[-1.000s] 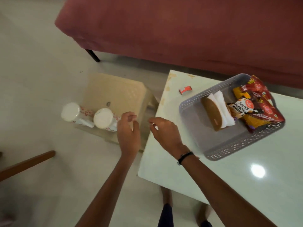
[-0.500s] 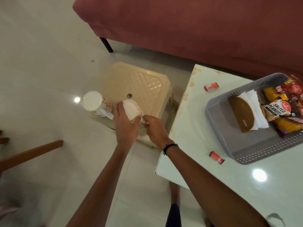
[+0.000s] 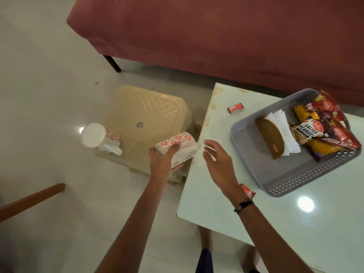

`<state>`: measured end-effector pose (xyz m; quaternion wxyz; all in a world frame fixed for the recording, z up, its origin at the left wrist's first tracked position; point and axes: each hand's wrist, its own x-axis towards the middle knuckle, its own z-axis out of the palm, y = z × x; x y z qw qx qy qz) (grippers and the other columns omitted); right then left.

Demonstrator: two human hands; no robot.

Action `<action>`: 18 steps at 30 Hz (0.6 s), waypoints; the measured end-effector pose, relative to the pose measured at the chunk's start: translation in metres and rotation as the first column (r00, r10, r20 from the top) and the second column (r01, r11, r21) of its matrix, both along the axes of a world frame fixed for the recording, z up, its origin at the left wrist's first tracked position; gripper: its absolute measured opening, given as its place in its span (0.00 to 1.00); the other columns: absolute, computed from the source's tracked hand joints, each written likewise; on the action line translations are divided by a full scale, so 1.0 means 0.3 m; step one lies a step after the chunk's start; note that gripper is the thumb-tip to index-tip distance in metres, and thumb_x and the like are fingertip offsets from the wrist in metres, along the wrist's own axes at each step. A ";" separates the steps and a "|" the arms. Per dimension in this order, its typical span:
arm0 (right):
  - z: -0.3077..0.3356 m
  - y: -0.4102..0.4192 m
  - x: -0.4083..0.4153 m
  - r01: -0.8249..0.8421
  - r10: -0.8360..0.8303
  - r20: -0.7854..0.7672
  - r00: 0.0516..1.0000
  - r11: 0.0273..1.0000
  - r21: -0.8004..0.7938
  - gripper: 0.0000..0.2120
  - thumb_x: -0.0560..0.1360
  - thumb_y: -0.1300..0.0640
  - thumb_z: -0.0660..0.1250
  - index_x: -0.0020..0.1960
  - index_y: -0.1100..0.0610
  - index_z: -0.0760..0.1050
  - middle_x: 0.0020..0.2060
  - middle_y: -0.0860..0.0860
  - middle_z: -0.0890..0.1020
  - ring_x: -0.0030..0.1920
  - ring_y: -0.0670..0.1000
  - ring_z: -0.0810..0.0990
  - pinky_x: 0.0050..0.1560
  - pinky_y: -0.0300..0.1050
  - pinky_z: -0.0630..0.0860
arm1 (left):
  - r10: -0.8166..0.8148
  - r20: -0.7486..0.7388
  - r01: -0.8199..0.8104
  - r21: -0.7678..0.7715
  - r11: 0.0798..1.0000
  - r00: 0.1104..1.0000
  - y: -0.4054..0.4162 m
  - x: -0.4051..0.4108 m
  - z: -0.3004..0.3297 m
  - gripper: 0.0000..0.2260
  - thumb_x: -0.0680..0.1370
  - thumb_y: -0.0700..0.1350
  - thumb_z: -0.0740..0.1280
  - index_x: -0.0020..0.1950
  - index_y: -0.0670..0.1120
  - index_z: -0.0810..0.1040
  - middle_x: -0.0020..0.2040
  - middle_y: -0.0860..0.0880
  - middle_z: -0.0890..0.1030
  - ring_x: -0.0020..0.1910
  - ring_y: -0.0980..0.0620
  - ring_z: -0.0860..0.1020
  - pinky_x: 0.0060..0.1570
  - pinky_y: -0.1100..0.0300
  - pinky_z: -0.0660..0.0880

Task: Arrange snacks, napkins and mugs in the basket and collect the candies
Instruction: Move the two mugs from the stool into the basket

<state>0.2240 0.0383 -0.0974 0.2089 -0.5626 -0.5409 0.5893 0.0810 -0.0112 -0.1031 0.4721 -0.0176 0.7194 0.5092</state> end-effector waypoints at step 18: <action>0.161 0.229 0.512 0.182 -0.277 -0.298 0.913 0.933 -0.311 0.09 0.73 0.57 0.68 0.35 0.59 0.80 0.54 0.53 0.83 0.57 0.53 0.81 0.47 0.47 0.83 | -0.651 -0.169 0.672 0.212 0.709 0.740 0.271 0.434 0.071 0.34 0.68 0.42 0.76 0.67 0.53 0.62 0.58 0.58 0.72 0.59 0.55 0.73 0.47 0.67 0.78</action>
